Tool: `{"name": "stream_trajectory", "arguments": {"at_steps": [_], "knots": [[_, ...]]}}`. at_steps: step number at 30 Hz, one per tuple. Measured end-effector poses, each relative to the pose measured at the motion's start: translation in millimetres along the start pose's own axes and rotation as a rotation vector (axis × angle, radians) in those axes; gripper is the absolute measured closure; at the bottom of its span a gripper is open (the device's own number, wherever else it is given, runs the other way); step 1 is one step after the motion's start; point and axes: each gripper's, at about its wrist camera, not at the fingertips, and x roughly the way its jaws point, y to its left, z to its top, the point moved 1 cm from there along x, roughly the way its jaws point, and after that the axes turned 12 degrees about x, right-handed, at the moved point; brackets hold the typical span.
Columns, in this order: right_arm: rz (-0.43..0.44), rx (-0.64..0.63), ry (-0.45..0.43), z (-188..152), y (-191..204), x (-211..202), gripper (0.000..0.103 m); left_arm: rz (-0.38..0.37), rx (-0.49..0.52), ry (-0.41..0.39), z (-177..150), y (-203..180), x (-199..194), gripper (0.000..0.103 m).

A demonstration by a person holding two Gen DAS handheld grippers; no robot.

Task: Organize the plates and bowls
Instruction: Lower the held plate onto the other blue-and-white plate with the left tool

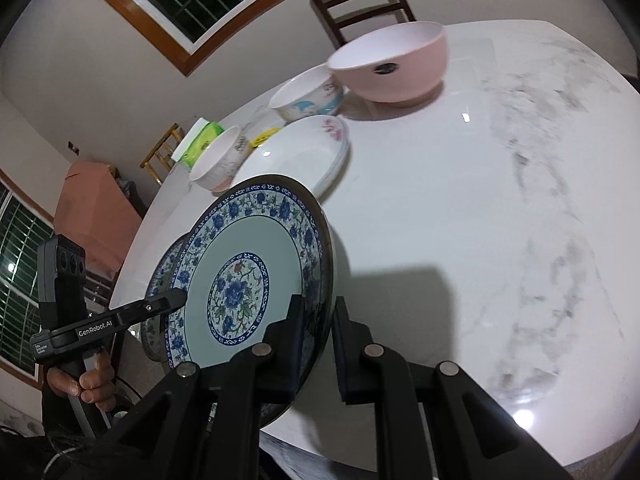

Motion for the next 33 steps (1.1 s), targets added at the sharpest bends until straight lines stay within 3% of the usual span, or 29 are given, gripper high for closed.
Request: {"name": "stream_trajectory", "arguments": {"at_steps": [9,19,33], "knots": [[0.050,-0.057,0.044,4.0,48.9,31.8,0.089,0.071,-0.066,-0.060,0.0,40.4,-34.0,0.088],[0.087,-0.129,0.120,-2.5,105.0,77.5,0.089,0.161,-0.162,-0.100,-23.4,91.3,-69.6,0.087],[0.081,-0.158,0.183,-15.3,141.0,119.6,0.089,0.225,-0.259,-0.097,-45.0,136.5,-83.4,0.087]]}}
